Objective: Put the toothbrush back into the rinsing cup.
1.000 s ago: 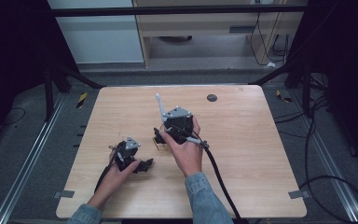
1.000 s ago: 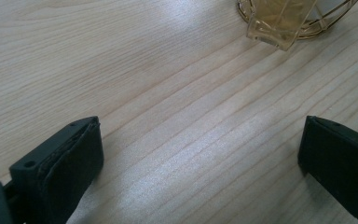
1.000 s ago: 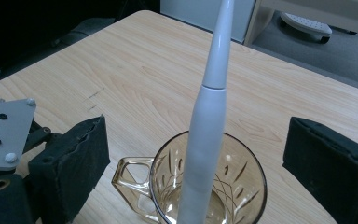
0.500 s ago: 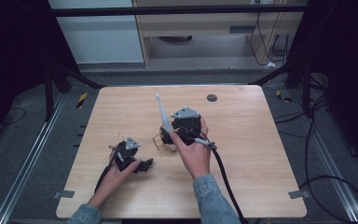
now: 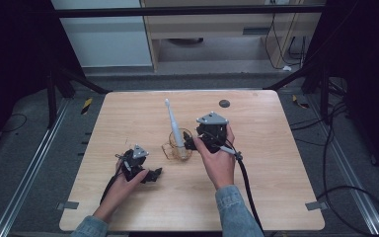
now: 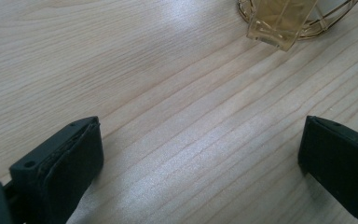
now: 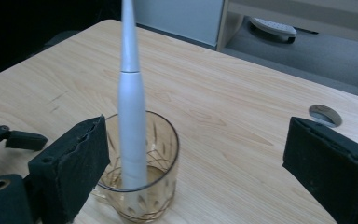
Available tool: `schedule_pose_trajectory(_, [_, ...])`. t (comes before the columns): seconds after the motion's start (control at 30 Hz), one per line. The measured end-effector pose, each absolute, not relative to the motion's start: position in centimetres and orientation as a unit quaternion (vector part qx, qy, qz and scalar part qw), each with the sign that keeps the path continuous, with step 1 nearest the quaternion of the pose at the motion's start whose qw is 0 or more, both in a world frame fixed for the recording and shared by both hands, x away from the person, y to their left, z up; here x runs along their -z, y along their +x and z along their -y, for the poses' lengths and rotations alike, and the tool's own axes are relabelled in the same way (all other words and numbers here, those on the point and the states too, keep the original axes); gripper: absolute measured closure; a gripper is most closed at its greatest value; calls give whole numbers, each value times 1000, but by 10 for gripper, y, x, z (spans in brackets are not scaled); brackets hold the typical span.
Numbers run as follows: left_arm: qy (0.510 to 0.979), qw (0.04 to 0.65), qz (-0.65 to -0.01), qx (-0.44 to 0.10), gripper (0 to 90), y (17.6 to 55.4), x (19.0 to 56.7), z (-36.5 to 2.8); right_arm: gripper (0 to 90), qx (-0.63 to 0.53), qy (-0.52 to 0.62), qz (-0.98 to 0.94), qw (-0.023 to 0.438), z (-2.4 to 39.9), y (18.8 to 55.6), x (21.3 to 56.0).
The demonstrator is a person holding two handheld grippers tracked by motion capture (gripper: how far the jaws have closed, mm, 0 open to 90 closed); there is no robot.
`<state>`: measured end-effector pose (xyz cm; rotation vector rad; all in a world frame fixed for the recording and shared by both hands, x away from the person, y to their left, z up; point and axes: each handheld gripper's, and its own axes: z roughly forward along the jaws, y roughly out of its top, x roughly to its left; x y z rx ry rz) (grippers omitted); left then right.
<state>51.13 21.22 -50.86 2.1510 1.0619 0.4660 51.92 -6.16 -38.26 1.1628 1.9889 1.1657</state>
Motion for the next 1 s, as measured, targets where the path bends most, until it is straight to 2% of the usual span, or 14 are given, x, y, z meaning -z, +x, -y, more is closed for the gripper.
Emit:
schedule_pose_trajectory(0.53, [828,340,-407,-179,0,511,508,-212,78,-420,474,-716,292,109,524,398])
schedule_pose_trajectory(1.0, [828,340,-407,-179,0,511,508,-212,77,-397,499,-714,289,132,527,421])
